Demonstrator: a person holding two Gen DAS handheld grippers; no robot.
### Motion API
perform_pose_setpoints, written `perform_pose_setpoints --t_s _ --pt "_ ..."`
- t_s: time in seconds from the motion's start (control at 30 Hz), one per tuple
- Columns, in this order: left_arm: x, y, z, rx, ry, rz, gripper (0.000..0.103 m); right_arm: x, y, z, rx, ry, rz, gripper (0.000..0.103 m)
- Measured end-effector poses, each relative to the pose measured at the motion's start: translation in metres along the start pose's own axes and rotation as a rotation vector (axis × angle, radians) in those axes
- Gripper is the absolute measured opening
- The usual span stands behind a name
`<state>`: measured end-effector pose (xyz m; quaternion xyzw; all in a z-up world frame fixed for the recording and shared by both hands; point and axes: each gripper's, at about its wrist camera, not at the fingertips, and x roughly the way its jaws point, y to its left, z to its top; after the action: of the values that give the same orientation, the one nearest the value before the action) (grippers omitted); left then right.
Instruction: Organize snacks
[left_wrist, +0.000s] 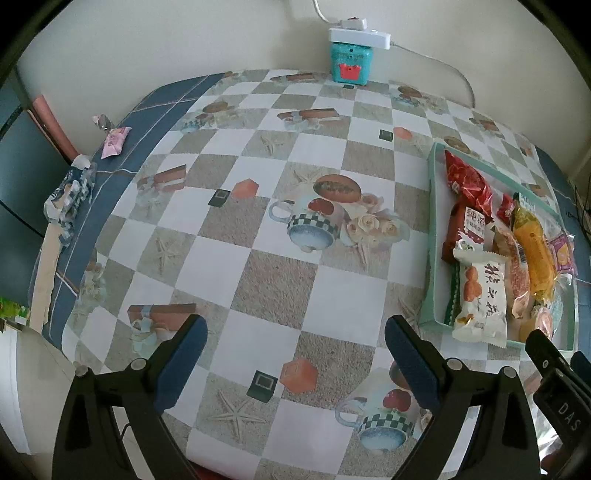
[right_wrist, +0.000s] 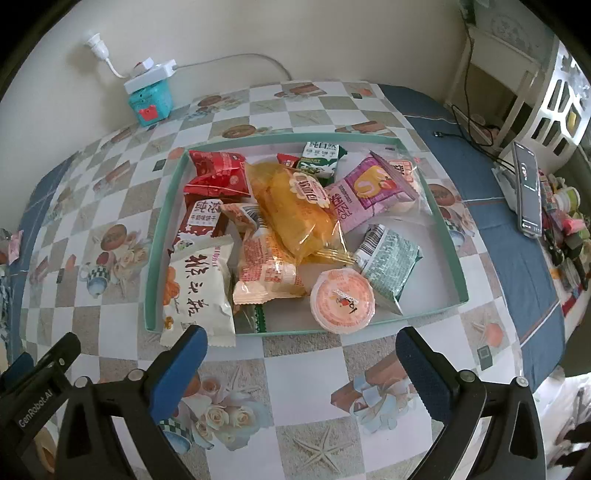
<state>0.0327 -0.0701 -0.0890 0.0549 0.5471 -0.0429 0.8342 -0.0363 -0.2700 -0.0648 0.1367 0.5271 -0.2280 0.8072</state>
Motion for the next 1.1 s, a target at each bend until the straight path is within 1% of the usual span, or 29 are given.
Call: perform_pose_setpoints --t_s 1.1 --pt "0.0031 0.0018 0.0011 0.001 0.014 0.001 0.097 0.0027 0.0033 0.0006 -0.010 0.006 -0.002 0.103"
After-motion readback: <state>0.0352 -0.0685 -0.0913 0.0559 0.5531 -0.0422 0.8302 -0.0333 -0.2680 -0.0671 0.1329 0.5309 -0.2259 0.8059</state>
